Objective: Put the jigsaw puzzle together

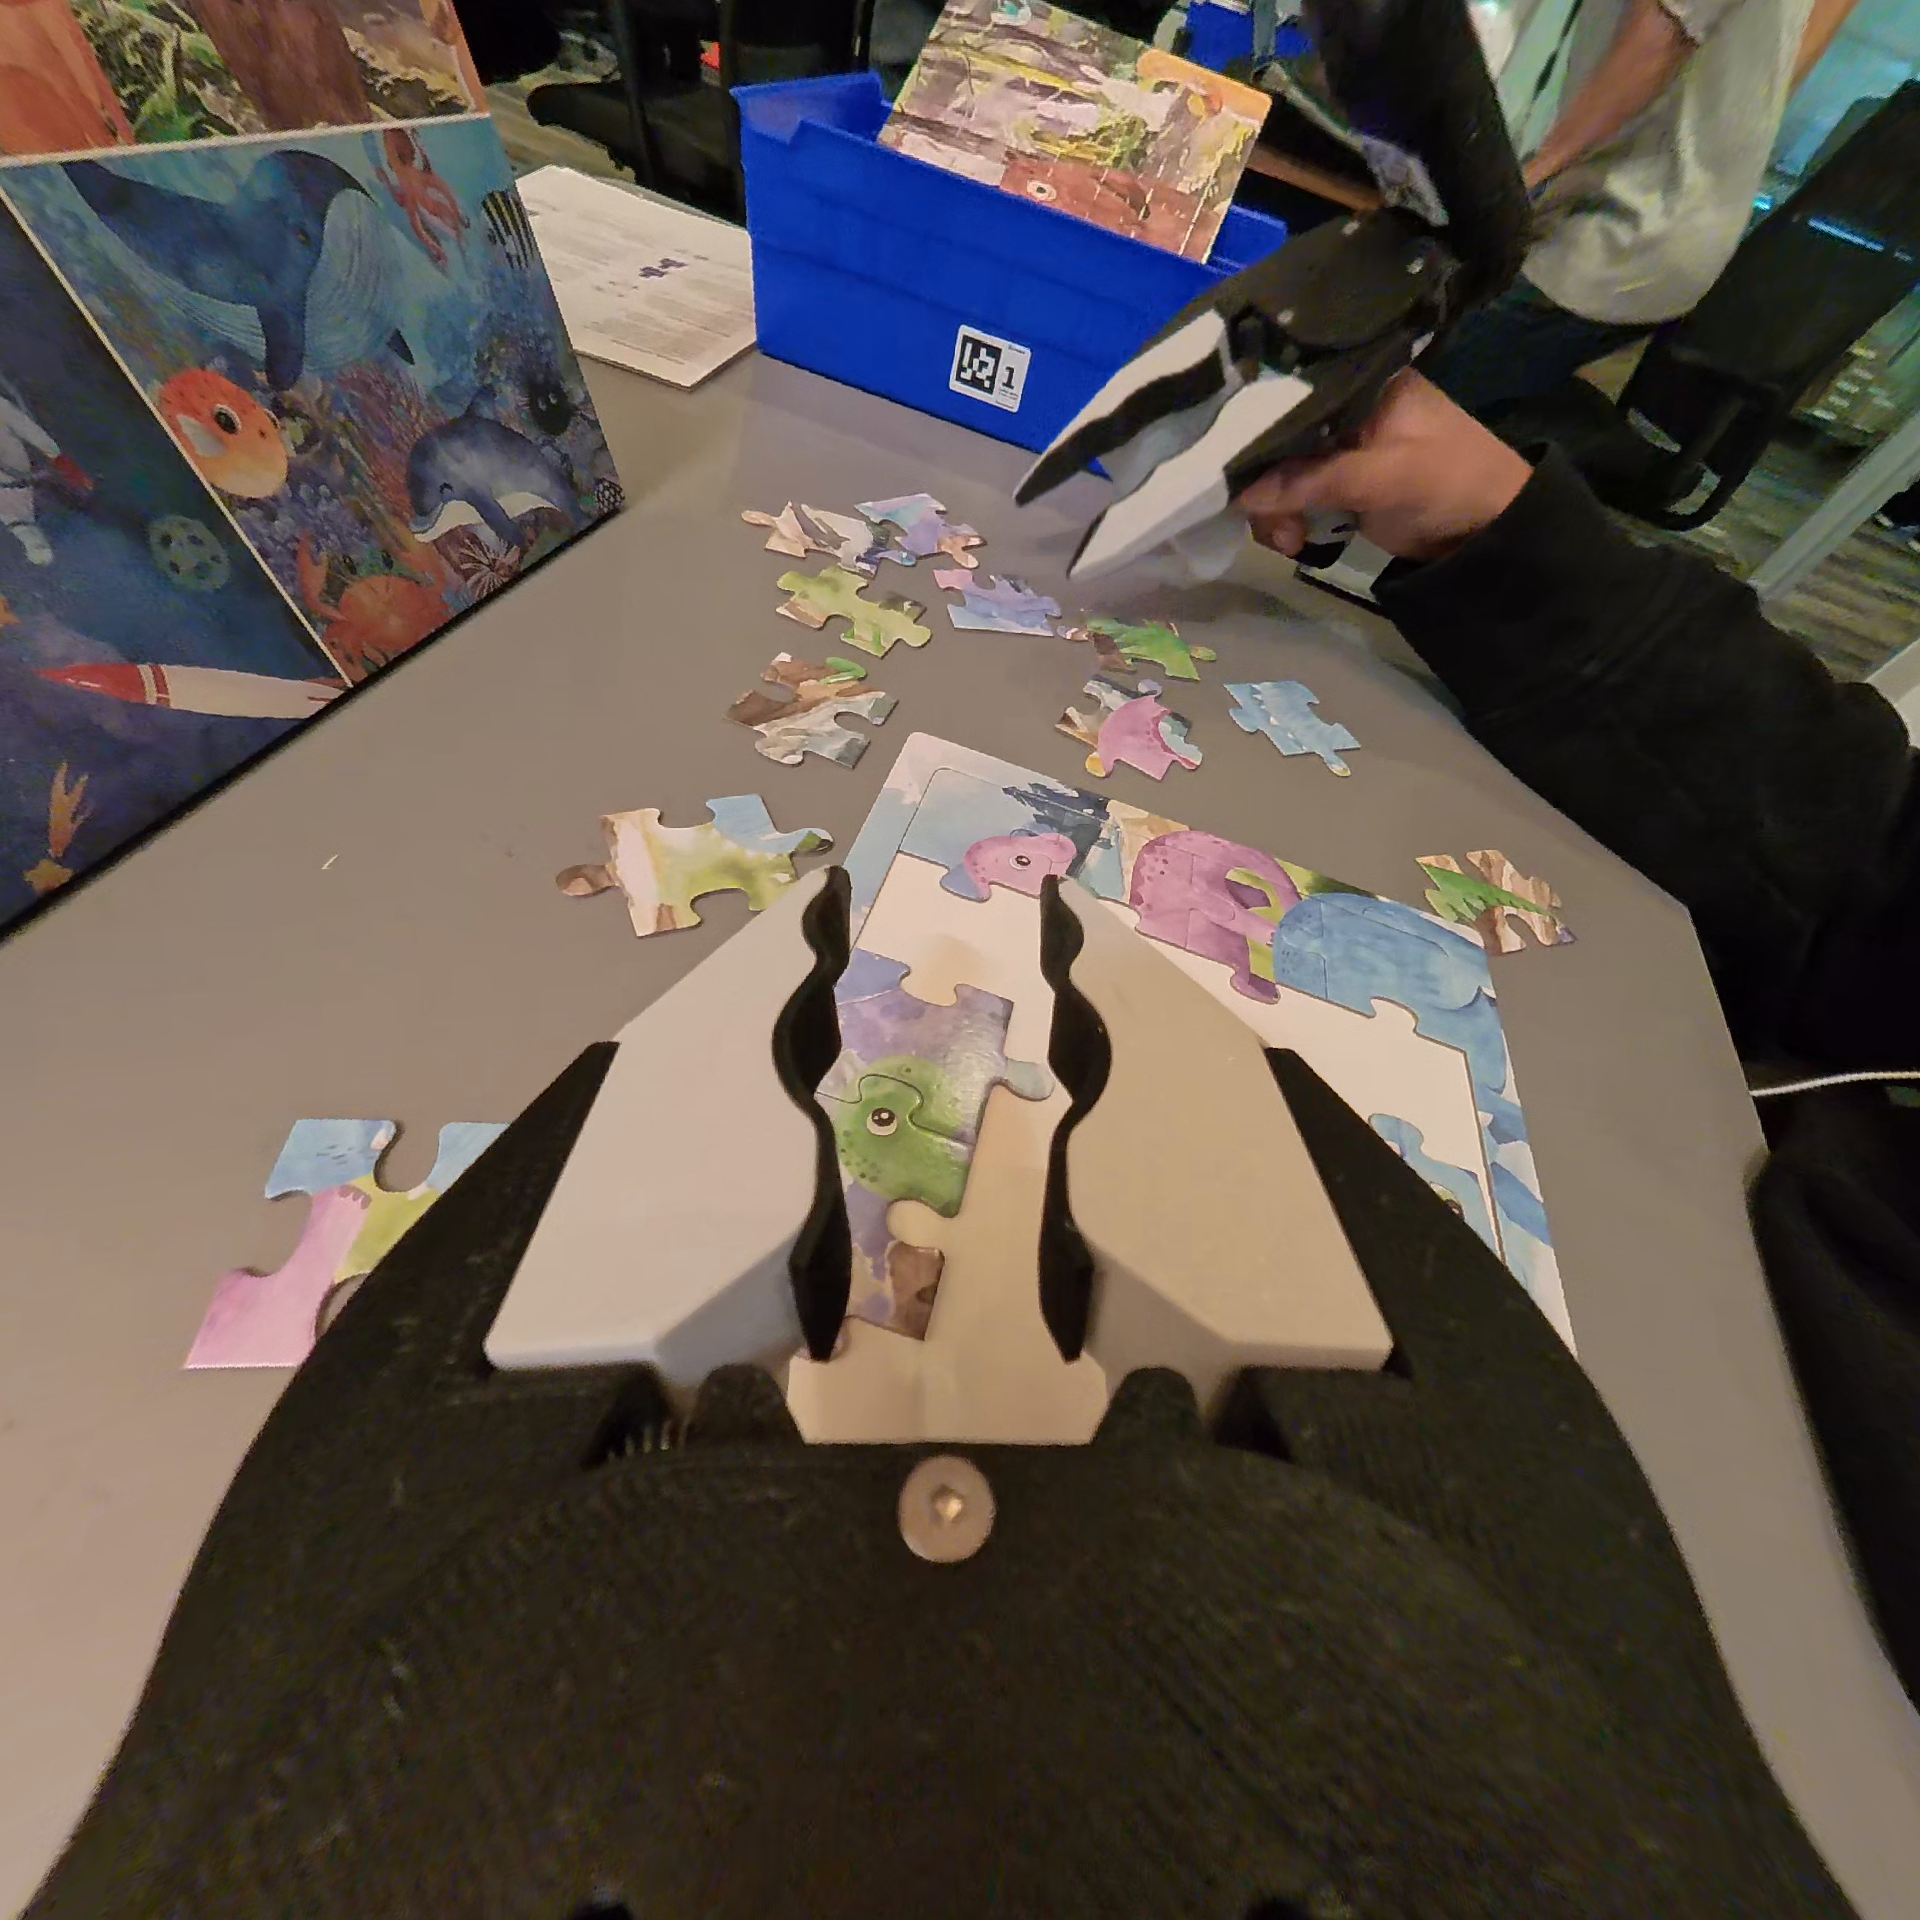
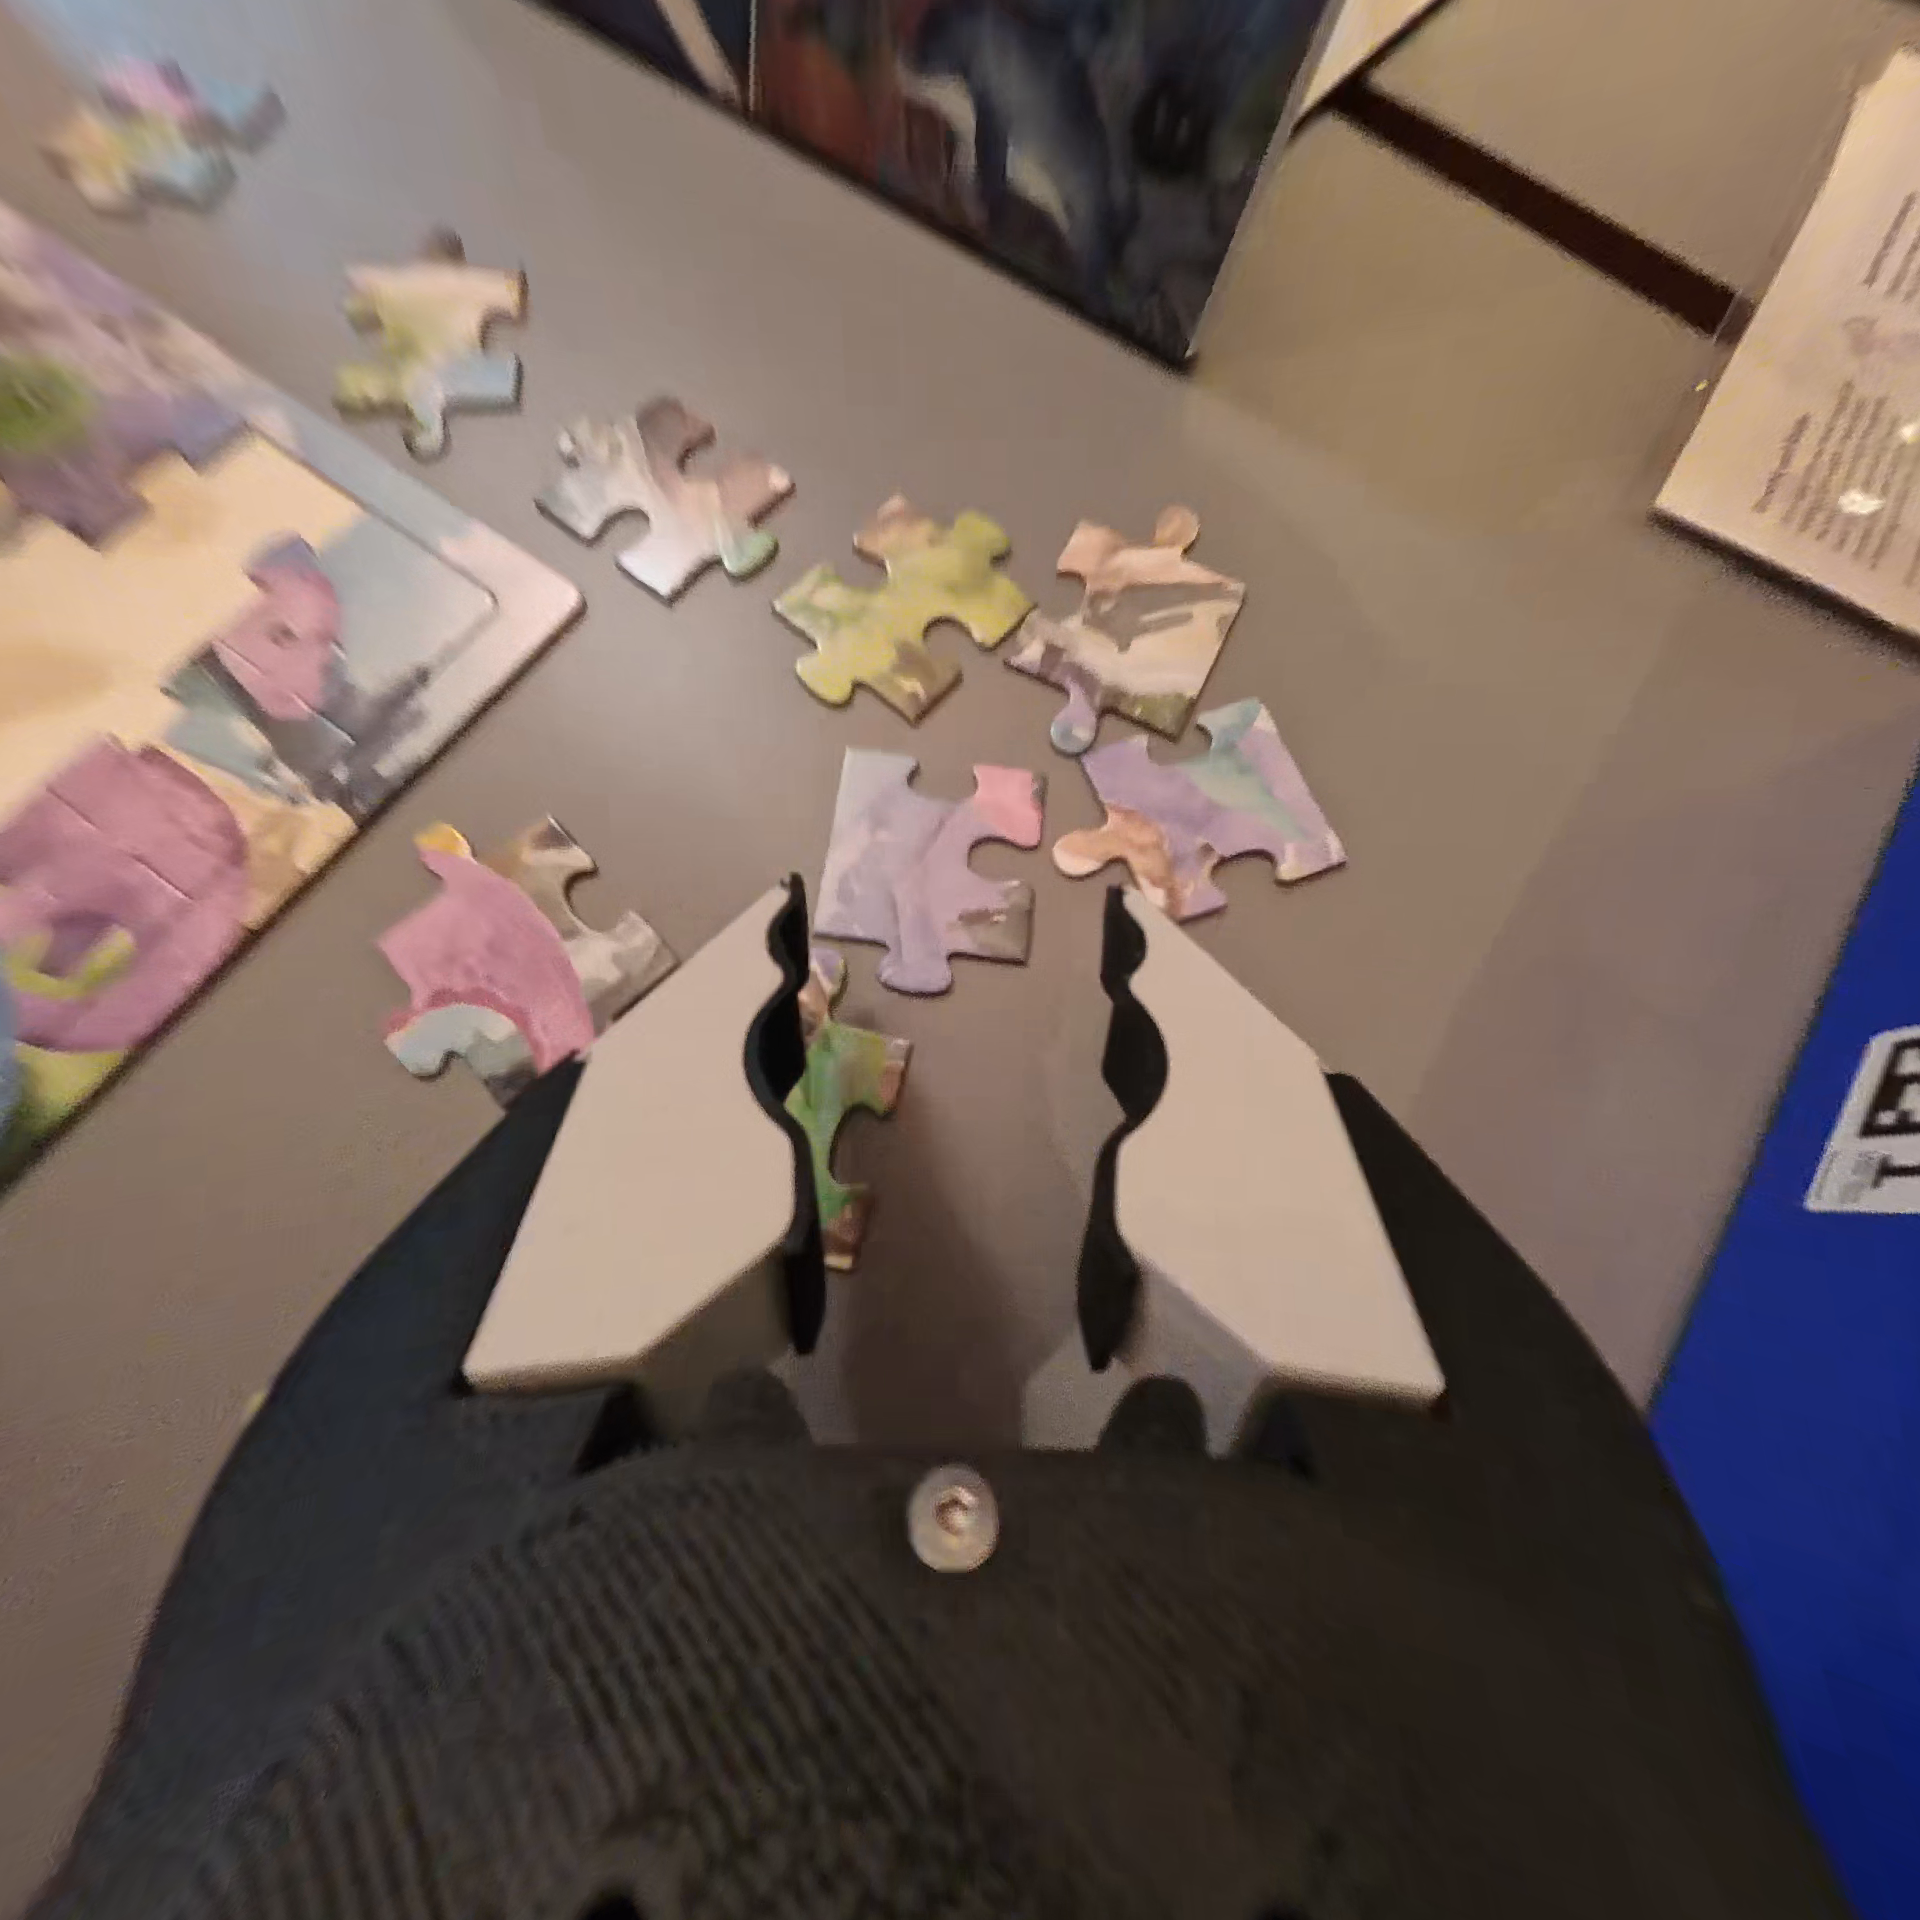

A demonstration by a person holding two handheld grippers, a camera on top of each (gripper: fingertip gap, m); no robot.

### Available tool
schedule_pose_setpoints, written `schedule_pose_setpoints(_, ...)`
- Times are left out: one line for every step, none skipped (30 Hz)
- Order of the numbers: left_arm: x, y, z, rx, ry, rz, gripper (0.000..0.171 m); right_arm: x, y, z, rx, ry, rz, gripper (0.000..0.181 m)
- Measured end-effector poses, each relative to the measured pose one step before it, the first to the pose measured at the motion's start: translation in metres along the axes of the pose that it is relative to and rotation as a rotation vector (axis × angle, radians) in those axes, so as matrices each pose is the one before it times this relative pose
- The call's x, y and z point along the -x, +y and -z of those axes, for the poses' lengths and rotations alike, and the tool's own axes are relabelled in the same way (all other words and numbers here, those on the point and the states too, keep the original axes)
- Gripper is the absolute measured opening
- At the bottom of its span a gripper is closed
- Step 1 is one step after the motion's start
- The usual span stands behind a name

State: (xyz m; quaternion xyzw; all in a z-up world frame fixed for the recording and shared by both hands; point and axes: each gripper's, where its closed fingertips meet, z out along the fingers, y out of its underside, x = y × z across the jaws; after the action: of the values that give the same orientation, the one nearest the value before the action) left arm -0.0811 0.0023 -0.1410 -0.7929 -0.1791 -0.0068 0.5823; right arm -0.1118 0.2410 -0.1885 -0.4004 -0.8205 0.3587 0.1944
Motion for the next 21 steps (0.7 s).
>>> schedule_pose_setpoints(-0.00012, -0.00033, 0.00008, -0.00104, -0.0008, -0.0018, 0.034, 0.00181, 0.00353, -0.00416, 0.0231, 0.0074, 0.0239, 0.057)
schedule_pose_setpoints(-0.00025, -0.00034, 0.00016, -0.00065, -0.0006, -0.0019, 0.034, 0.00162, 0.00179, -0.00310, 0.0113, 0.0035, 0.0145, 0.057)
schedule_pose_setpoints(-0.00011, -0.00023, 0.00006, -0.00009, -0.0009, -0.0019, 0.034, 0.00120, 0.00068, -0.00214, 0.0048, -0.0013, 0.0034, 0.057)
schedule_pose_setpoints(-0.00009, -0.00034, 0.00024, -0.00057, -0.0009, -0.0018, 0.034, 0.00086, 0.00039, -0.00157, 0.0009, -0.0062, -0.0062, 0.056)
schedule_pose_setpoints(-0.00030, -0.00043, 0.00012, -0.00123, -0.0003, -0.0016, 0.034, 0.00023, 0.00094, -0.00162, 0.0023, -0.0070, -0.0118, 0.055)
schedule_pose_setpoints(-0.00007, -0.00046, 0.00017, -0.00126, -0.0006, -0.0013, 0.034, -0.00013, 0.00199, -0.00190, 0.0075, -0.0057, -0.0117, 0.053)
schedule_pose_setpoints(-0.00018, -0.00036, 0.00015, -0.00139, -0.0004, -0.0012, 0.034, 0.00039, 0.00224, -0.00237, 0.0084, -0.0087, -0.0109, 0.053)
schedule_pose_setpoints(-0.00007, -0.00037, 0.00022, -0.00140, -0.0005, -0.0008, 0.034, 0.00182, -0.00115, -0.00131, -0.0116, -0.0190, -0.0154, 0.050)
schedule_pose_setpoints(-0.00021, -0.00037, 0.00014, -0.00124, 0.0001, -0.0005, 0.034, 0.00026, -0.00094, -0.00061, -0.0084, -0.0051, -0.0081, 0.051)
schedule_pose_setpoints(-0.00010, -0.00028, 0.00010, -0.00109, 0.0001, -0.0004, 0.034, -0.00080, 0.00000, -0.00027, -0.0022, 0.0070, 0.0044, 0.049)
schedule_pose_setpoints(-0.00013, -0.00027, 0.00003, -0.00101, -0.0003, -0.0007, 0.034, -0.00036, 0.00011, -0.00013, -0.0006, 0.0067, 0.0069, 0.048)
schedule_pose_setpoints(-0.00003, -0.00002, 0.00000, -0.00056, -0.0006, -0.0009, 0.035, 0.00099, -0.00020, -0.00012, 0.0008, -0.0023, -0.0009, 0.045)
schedule_pose_setpoints(0.00003, 0.00004, -0.00005, 0.00025, -0.0006, -0.0009, 0.035, 0.00011, -0.00009, -0.00007, 0.0036, 0.0028, 0.0002, 0.045)
schedule_pose_setpoints(0.00010, 0.00016, -0.00008, 0.00065, -0.0006, -0.0003, 0.035, 0.00022, 0.00001, -0.00010, 0.0035, 0.0013, 0.0005, 0.045)
schedule_pose_setpoints(0.00005, 0.00021, -0.00014, 0.00055, 0.0003, 0.0002, 0.035, 0.00020, -0.00008, -0.00007, 0.0019, 0.0006, 0.0006, 0.045)
schedule_pose_setpoints(0.00018, 0.00017, -0.00008, 0.00007, -0.0004, 0.0002, 0.034, 0.00000, -0.00007, 0.00010, 0.0017, 0.0017, 0.0032, 0.045)
schedule_pose_setpoints(0.00015, 0.00014, 0.00007, 0.00017, -0.0008, 0.0001, 0.035, 0.00006, -0.00018, 0.00001, 0.0015, 0.0023, 0.0051, 0.045)
schedule_pose_setpoints(0.00026, 0.00006, 0.00002, -0.00003, -0.0004, 0.0003, 0.035, 0.00034, -0.00015, 0.00017, 0.0017, 0.0014, 0.0060, 0.045)
schedule_pose_setpoints(0.00009, -0.00007, 0.00004, -0.00047, 0.0000, 0.0005, 0.034, 0.00076, -0.00016, 0.00019, 0.0014, -0.0017, 0.0049, 0.044)
schedule_pose_setpoints(0.00009, -0.00021, 0.00013, -0.00119, -0.0004, 0.0001, 0.034, 0.00121, -0.00093, 0.00045, -0.0032, -0.0050, 0.0014, 0.044)
schedule_pose_setpoints(0.00009, -0.00017, 0.00016, -0.00114, -0.0009, -0.0004, 0.034, 0.00191, -0.00212, 0.00079, -0.0108, -0.0106, -0.0025, 0.044)
